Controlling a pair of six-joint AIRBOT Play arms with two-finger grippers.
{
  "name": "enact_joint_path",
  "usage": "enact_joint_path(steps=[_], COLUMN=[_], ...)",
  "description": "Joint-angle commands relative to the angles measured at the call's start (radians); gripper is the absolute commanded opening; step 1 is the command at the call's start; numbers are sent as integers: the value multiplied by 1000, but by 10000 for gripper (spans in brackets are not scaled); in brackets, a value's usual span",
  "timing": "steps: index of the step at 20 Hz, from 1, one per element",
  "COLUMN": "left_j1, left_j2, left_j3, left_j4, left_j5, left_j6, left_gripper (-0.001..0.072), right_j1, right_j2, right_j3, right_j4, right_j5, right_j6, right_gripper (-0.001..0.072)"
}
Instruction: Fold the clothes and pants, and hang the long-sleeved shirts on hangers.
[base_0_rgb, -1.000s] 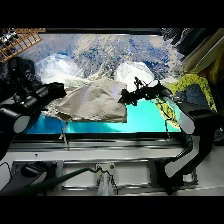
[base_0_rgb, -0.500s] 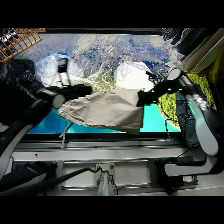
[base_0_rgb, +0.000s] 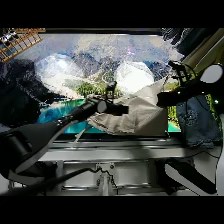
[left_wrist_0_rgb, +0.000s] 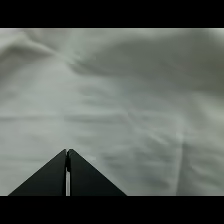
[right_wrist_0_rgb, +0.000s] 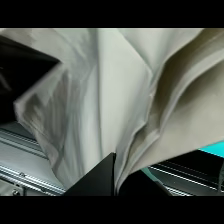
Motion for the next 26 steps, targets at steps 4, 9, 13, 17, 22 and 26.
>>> enact_joint_path(steps=[4, 9, 13, 17, 22, 26], left_j1=[-105, -13, 220, 420, 480, 442], left_j2=[-117, -36, 190, 515, 985, 1390], left_j3=[63, 63, 55, -66, -389, -607], left_j4=[-231, -234, 3, 127, 113, 103], left_j5=[11, -87, -335, -465, -557, -575], left_j6=[8, 137, 176, 187, 69, -171], left_gripper=[14, 15, 15, 15, 15, 14], right_j1=[-1, -1, 35, 222, 544, 753], right_j2=[88, 87, 81, 33, -101, -291], right_j3=[11, 20, 20, 20, 24, 61], right_j4=[23, 27, 25, -58, -100, -101], right_j5=[-18, -60, -106, -230, -554, -764], right_j6=[8, 8, 66, 166, 308, 444], right_gripper=[12, 12, 12, 11, 10, 12])
